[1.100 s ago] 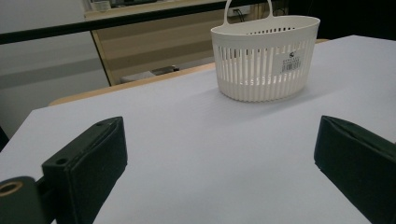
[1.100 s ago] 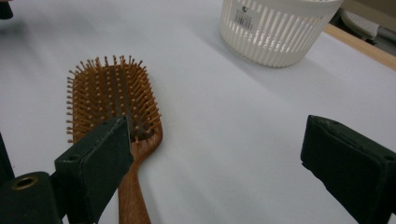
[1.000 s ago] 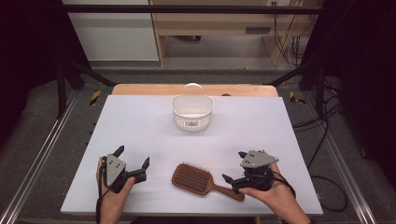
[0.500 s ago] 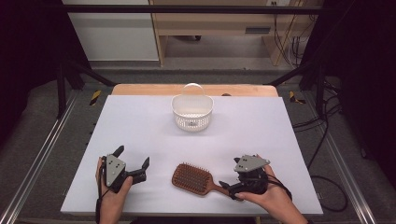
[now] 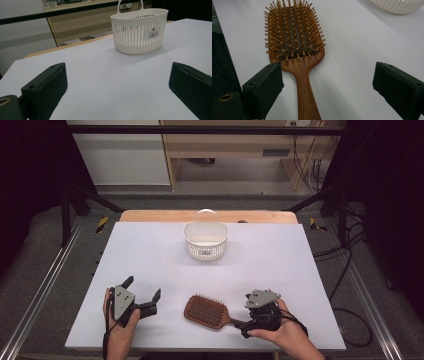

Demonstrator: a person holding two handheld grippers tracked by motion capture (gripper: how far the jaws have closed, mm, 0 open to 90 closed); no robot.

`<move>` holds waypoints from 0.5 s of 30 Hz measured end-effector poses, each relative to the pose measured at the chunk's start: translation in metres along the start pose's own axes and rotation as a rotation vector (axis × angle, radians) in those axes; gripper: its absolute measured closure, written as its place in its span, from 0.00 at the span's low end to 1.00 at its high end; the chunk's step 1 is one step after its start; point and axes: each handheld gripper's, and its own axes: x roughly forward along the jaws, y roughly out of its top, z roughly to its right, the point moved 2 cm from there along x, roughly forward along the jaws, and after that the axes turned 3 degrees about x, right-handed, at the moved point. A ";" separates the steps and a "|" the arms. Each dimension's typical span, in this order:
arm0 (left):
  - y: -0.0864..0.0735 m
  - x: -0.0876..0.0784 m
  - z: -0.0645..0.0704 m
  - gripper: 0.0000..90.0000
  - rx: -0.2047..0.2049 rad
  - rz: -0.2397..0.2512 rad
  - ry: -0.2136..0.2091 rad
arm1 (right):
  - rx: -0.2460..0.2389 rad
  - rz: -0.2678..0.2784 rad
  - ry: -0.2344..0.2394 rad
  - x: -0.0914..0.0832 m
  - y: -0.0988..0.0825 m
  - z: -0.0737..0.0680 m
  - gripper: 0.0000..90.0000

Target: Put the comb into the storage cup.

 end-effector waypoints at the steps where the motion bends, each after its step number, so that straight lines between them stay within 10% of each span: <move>1: 0.000 0.000 0.000 0.02 -0.001 0.000 0.001 | -0.004 -0.006 0.004 0.001 0.000 -0.001 0.11; 15: 0.000 0.001 0.003 0.02 0.006 -0.001 -0.006 | -0.060 -0.110 0.065 0.020 -0.001 -0.011 0.12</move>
